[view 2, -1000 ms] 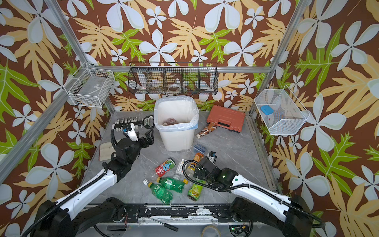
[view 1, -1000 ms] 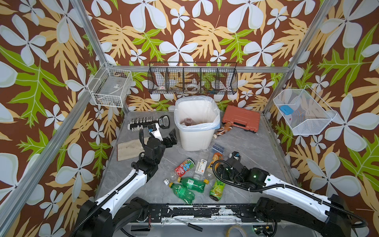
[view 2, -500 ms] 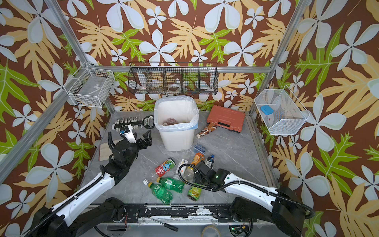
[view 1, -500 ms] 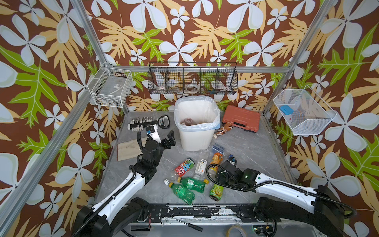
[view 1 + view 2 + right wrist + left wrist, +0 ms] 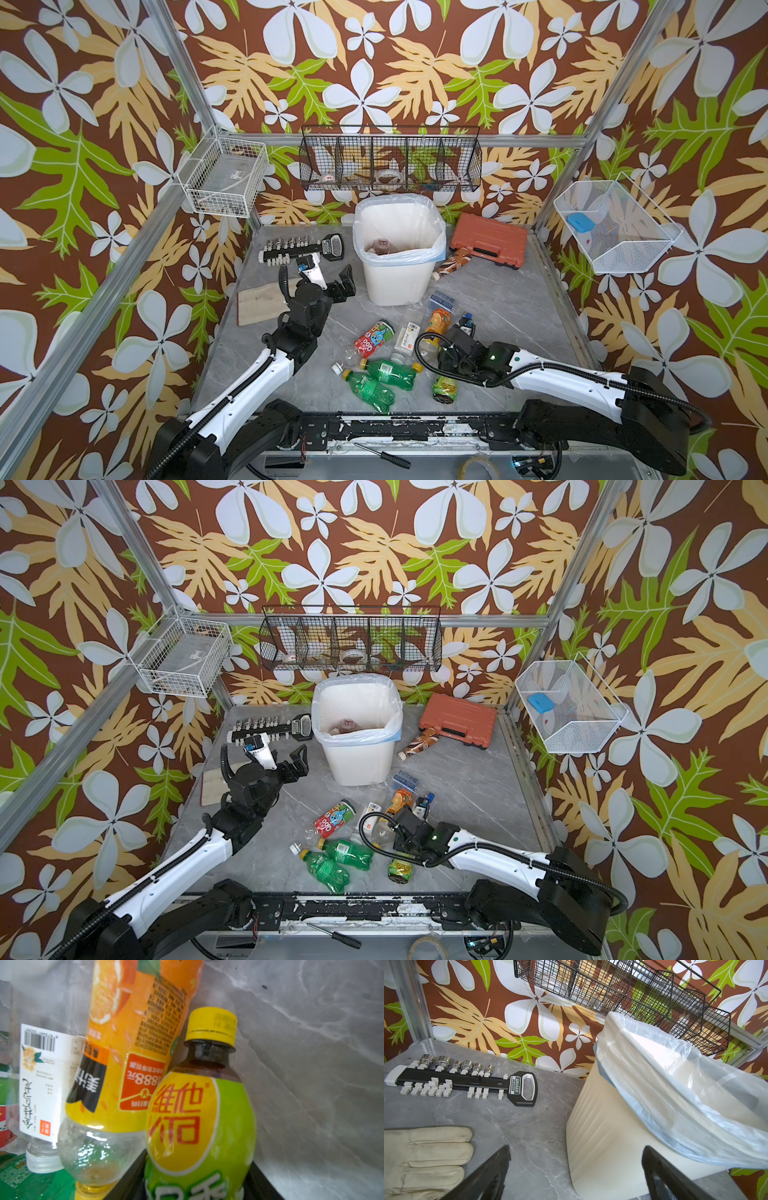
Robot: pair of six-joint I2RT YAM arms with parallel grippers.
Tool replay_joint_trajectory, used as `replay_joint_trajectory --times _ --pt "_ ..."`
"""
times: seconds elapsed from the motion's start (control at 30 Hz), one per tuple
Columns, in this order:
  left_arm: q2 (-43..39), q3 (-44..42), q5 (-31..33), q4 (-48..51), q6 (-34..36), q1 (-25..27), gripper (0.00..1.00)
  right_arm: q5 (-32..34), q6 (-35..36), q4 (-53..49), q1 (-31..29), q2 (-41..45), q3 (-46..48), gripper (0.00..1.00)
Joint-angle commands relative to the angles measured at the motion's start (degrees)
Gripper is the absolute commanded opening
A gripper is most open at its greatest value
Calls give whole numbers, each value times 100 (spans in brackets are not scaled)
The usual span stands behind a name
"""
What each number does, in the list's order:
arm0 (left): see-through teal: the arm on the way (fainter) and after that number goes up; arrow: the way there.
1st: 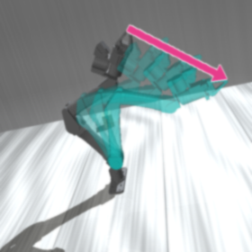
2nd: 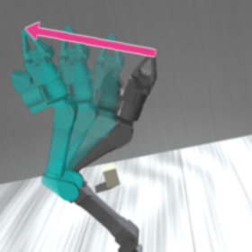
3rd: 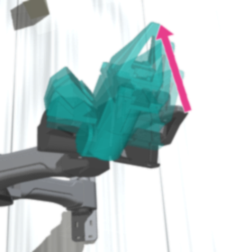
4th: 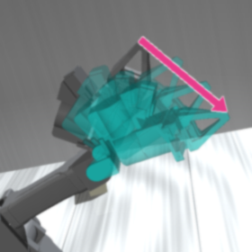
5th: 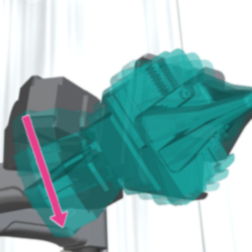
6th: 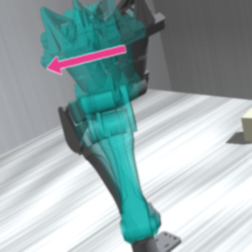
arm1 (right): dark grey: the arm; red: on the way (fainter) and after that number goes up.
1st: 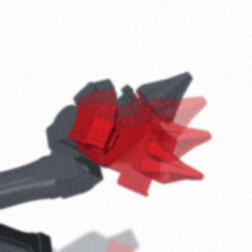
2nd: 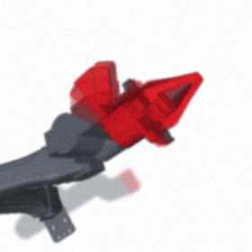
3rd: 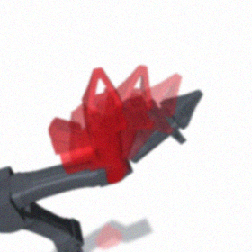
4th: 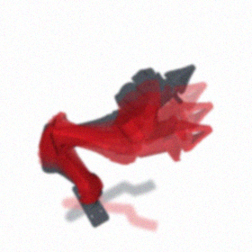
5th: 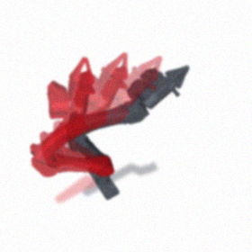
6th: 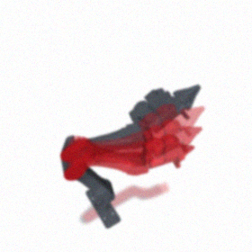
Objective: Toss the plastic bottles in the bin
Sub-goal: 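Close the right gripper around the yellow-capped green tea bottle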
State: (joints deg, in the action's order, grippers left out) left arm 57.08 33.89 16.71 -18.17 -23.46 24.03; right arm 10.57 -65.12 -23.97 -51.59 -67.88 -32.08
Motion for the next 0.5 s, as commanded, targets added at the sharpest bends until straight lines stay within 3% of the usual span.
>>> replay_joint_trajectory --times 0.0,0.27,0.47 --pt "22 39 86 -55 17 -13 100 165 13 -108 60 101 57 58" --pt "136 23 148 -28 -26 -13 100 643 138 -553 348 766 20 58" --pt "224 -79 286 -2 -112 -13 100 1573 1085 -1154 877 1383 -774 59"
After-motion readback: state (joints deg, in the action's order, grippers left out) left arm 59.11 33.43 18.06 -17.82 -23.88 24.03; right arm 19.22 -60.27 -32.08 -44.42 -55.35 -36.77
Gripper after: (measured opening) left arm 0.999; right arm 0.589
